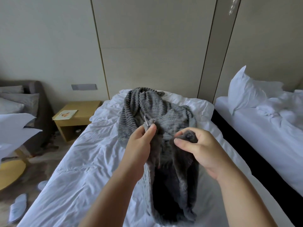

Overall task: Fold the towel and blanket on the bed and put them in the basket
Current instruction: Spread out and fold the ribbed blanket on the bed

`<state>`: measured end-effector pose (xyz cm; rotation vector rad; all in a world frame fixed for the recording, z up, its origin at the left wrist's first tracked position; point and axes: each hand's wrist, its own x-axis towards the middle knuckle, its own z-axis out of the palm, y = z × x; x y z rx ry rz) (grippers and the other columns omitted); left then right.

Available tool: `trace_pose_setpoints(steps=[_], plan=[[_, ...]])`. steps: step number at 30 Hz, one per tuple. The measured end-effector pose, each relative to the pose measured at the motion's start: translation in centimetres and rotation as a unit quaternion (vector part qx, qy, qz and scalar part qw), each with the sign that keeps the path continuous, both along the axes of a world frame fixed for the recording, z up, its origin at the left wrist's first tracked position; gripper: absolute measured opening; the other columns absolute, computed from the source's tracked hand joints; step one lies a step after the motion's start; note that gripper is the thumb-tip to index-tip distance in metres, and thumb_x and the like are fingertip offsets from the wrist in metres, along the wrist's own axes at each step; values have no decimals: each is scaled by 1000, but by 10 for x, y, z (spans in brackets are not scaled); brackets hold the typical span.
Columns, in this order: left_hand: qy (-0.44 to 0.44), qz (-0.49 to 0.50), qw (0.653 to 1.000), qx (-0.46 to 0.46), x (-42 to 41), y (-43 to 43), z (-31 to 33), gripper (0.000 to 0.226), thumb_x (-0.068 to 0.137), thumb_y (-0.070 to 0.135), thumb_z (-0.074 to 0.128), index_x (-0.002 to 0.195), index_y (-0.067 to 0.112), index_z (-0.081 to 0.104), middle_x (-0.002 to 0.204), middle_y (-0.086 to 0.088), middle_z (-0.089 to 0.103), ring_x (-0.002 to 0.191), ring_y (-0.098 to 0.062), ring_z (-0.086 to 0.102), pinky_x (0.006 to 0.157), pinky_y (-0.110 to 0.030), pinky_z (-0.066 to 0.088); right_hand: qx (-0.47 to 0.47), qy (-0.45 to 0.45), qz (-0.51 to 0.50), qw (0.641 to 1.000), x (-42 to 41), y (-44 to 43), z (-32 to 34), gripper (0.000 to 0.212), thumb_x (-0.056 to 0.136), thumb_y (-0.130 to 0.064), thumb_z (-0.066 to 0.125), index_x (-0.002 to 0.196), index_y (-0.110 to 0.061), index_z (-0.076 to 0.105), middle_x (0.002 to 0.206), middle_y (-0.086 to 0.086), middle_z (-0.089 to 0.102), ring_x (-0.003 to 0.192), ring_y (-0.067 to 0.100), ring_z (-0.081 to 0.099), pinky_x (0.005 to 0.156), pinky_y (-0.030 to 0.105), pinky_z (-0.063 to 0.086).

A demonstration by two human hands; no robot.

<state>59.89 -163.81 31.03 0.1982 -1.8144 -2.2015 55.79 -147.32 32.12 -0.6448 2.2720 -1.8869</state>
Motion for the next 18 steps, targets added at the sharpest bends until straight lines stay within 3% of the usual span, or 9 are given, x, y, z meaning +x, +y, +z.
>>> trace_pose_setpoints(steps=[3,5,7,9,11,12,14,16,18], plan=[[6,42,998,-52,0,12,1,22,94,32,56,76,25,67,75,6,64,67,-12,59,53,-22,44,70,42,-72,994,1,9,-3,9,84,-25,71,76,-21,69,70,-4,66,67,0,58,65,14,43],[24,73,993,-90,2,18,2,21,90,34,58,84,14,60,74,-2,55,65,-16,50,53,-27,42,78,67,-106,989,2,13,-2,10,87,-24,68,77,-21,66,71,-7,63,67,0,54,63,11,40],[53,86,986,-130,4,21,2,30,89,34,59,89,4,54,70,-3,48,62,-15,45,57,-30,38,-1,50,-80,996,7,15,1,11,85,-17,69,76,-20,65,66,-11,59,63,1,50,62,13,40],[52,86,982,-158,8,21,4,33,91,31,59,89,-1,52,69,-4,45,63,-13,42,60,-28,34,-160,-10,60,985,16,17,9,9,76,-24,76,79,-21,69,71,-8,61,66,3,53,63,13,44],[26,57,992,-110,13,19,8,28,93,27,58,84,1,54,71,-6,49,67,-16,44,65,-30,37,-280,-49,180,942,22,17,22,24,68,-32,82,86,-20,72,81,0,65,73,9,59,67,16,50],[4,26,998,-55,15,18,9,24,94,25,57,81,5,57,70,-7,52,66,-18,48,64,-30,40,-299,-46,189,934,23,13,26,24,69,-30,82,88,-19,72,83,2,66,74,11,61,70,19,51],[-29,-48,998,42,16,17,10,25,96,19,52,77,10,65,70,-5,63,64,-16,59,64,-29,48,-253,-3,105,962,19,0,29,9,77,-21,74,86,-18,72,81,-1,65,77,11,59,74,21,48],[-30,-85,994,58,19,15,11,42,97,9,45,66,12,73,68,-3,68,61,-11,63,61,-24,52,-142,54,5,988,19,-16,25,10,89,-12,63,87,-18,70,79,-8,66,77,4,58,74,16,45],[-30,-74,996,43,20,15,14,46,95,5,43,63,14,75,64,-1,68,56,-9,64,53,-22,51,-79,81,-21,993,21,-26,18,11,92,-15,61,87,-21,69,74,-14,65,72,-2,59,70,10,44]])
